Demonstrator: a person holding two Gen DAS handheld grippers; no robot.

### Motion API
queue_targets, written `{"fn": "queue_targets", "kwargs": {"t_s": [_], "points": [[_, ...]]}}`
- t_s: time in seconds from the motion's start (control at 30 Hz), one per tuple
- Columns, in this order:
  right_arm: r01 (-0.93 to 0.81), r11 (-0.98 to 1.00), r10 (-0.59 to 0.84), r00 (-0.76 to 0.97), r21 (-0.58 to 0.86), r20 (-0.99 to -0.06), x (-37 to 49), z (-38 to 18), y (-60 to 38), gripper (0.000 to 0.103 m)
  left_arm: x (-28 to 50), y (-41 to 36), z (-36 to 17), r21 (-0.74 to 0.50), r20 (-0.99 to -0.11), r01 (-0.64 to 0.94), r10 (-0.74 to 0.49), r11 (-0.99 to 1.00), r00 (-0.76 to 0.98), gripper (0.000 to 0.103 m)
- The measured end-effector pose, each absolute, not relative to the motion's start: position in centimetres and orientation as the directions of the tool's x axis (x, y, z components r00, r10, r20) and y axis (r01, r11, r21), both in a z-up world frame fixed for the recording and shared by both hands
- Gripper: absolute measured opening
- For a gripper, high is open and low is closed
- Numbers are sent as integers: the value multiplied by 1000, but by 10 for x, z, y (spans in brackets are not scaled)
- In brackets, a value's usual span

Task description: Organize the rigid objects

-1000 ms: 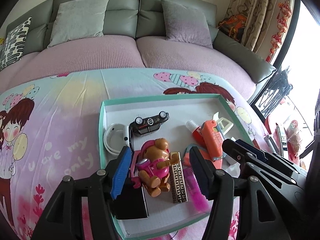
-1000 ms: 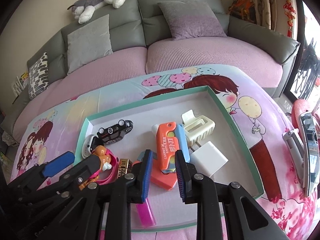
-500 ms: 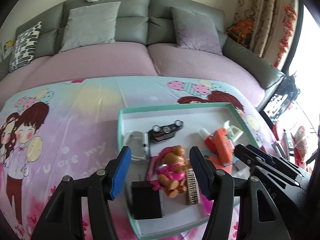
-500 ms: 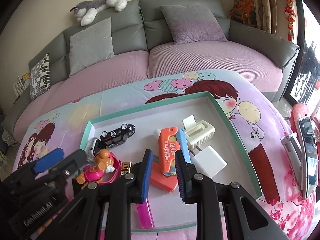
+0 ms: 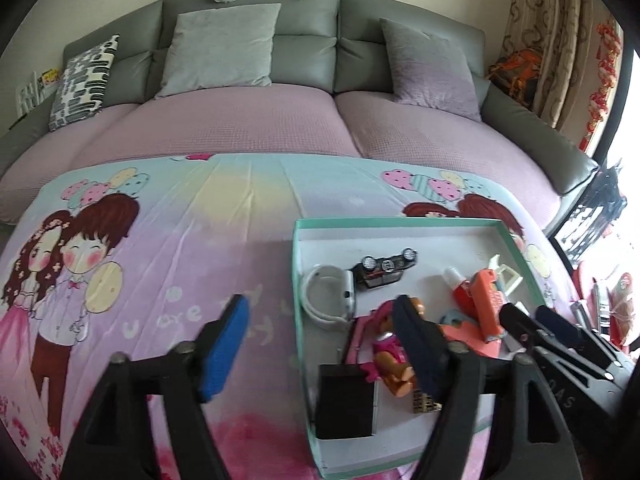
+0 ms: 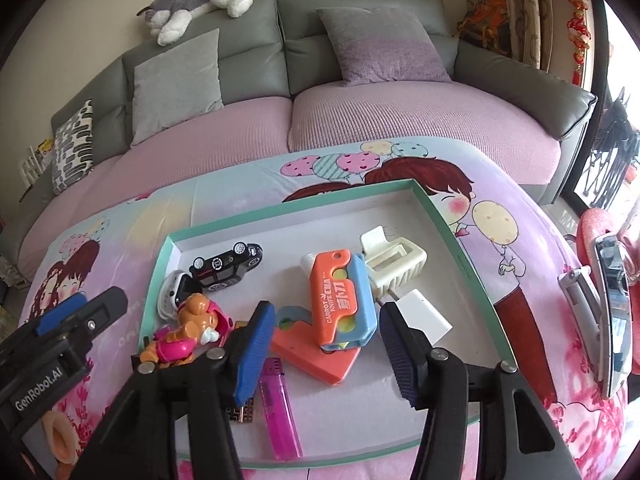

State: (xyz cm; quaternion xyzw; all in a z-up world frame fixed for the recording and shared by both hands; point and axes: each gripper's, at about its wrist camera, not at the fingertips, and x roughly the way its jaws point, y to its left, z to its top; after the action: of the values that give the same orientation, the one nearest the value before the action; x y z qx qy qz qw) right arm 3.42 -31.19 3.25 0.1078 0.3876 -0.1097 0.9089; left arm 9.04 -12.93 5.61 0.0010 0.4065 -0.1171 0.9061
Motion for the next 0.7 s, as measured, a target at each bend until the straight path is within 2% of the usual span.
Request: {"fn": "queue_targets", "kwargs": {"t_s": [0.1,0.13,0.17,0.23,0.33,0.5,0.7], "points": [[281,954,-118,670,103,-733,36,31,-312,64,90,-125,58,-92,-729,201,-203,975,654,78],[282,954,-121,669,99,-733,36,31,-311,66,90,-124,59,-96,-727,197,-204,976,656,80],[281,955,-123,669,96,-733,37,30,-311,70,91,-122,59,-101,-725,189,-203,977,658,88],[281,955,-128,670,90,-732,37,30,-311,75,92,-119,57,-100,-727,171,-189,980,661,93],[280,956,-131,668,84,-733,37,29,-311,81,95,-114,55,-96,-730,135,-162,986,664,93],[273,959,-130,670,79,-730,38,29,-309,102,98,-103,52,-98,-719,68,-118,993,685,97],[261,963,-130,669,68,-732,40,27,-306,103,100,-96,49,-64,-707,7,-50,998,706,98]]}}
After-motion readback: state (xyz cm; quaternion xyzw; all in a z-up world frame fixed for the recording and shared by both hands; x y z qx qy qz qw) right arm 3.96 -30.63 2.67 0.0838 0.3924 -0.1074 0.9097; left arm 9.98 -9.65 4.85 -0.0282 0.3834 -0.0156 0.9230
